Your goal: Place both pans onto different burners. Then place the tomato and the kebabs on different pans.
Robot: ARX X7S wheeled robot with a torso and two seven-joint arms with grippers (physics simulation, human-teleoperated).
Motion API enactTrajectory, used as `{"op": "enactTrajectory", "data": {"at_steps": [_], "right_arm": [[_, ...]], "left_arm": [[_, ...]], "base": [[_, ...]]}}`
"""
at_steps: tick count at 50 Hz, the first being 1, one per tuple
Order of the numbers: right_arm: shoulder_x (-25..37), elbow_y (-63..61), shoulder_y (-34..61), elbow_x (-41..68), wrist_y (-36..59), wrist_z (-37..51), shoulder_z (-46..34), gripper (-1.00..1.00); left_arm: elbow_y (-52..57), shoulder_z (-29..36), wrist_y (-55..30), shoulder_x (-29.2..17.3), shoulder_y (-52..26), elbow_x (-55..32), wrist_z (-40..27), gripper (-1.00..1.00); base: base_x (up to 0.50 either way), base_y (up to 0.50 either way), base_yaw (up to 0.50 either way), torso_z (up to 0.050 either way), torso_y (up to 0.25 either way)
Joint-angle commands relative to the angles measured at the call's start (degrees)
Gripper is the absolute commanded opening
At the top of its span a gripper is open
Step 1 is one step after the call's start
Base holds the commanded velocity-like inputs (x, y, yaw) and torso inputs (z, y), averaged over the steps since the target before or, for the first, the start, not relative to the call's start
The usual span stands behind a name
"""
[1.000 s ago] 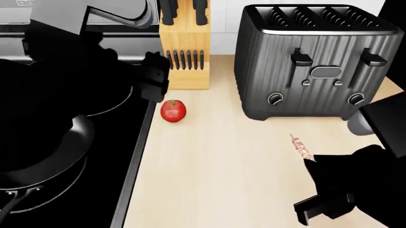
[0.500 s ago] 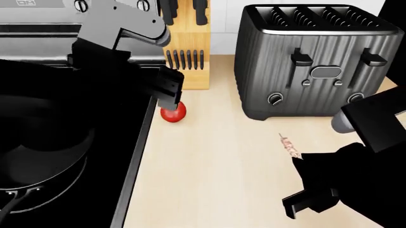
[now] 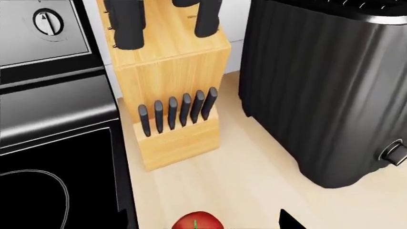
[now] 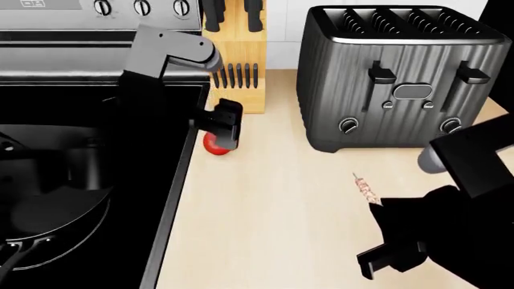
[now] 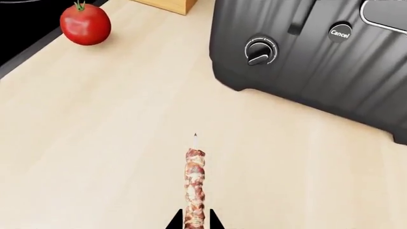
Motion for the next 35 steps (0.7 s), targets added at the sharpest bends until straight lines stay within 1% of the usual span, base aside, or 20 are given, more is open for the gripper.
{"op": "enactTrajectory", "data": {"at_steps": [1, 19, 26, 35], "right_arm": [[0.7, -0.2, -1.2, -1.8, -0.6, -1.1, 0.0, -1.00], [0.6, -0.2, -2.2, -2.6, -1.0, -1.4, -0.1, -1.00], [0.4, 0.0, -2.7, -3.2, -1.1, -1.8, -0.1, -1.00], [1.7, -0.6, -3.3, -3.7, -1.5, -2.4, 0.0, -1.00]], "left_arm": [[-3.0, 1.0, 1.4, 1.4, 1.6, 2.5, 2.1, 1.00], [-5.4, 1.8, 4.0, 2.5, 4.9, 4.7, 4.6, 1.00], [-7.5, 1.7, 4.1, 3.4, 4.7, 4.0, 4.3, 1.00], [-9.8, 2.7, 4.6, 4.9, 5.1, 5.3, 4.8, 1.00]], "base": [[0.00, 0.00, 0.00, 0.000, 0.000], [0.00, 0.00, 0.00, 0.000, 0.000], [0.00, 0.00, 0.00, 0.000, 0.000], [0.00, 0.00, 0.00, 0.000, 0.000]]}}
